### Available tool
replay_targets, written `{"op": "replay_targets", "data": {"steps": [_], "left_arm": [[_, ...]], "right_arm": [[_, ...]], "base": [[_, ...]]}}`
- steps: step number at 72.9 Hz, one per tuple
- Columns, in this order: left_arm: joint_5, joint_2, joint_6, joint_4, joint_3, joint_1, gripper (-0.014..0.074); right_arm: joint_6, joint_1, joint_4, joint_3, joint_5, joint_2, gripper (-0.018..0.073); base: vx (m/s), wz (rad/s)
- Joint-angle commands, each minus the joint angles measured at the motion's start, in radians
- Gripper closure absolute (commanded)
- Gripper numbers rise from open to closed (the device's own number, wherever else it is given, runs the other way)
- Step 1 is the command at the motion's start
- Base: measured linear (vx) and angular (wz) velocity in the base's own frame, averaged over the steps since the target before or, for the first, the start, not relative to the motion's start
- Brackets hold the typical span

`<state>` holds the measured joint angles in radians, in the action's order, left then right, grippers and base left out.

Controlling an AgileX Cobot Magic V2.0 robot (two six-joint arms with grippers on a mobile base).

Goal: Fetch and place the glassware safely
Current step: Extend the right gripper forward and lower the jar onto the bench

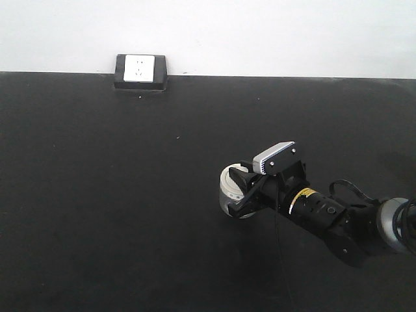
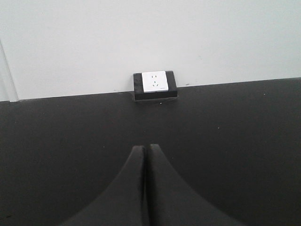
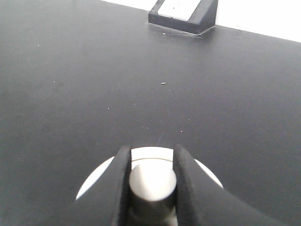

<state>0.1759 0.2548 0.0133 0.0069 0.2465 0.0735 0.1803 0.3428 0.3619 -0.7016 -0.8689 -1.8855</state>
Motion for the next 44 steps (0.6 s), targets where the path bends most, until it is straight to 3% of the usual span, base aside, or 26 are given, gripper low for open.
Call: {"op": "replay_targets", "data": {"steps": [1, 24, 44], "left_arm": [[-0.072, 0.01, 0.007, -0.007, 0.028, 0.001, 0.0603], [-0.072, 0.01, 0.007, -0.007, 0.028, 0.001, 0.0603], [-0.072, 0.01, 0.007, -0.007, 0.028, 0.001, 0.0603]], "right_arm": [[-0.01, 0.001, 0.015, -0.022, -0.063, 0.035, 0.0438], [0.012, 0.001, 0.042, -0.021, -0.063, 0.039, 0.0226], [0.019, 0.001, 0.046, -0.019, 0.015, 0.146, 0.0196]], "base": [[0.0, 0.0], [0.0, 0.0], [0.0, 0.0]]}}
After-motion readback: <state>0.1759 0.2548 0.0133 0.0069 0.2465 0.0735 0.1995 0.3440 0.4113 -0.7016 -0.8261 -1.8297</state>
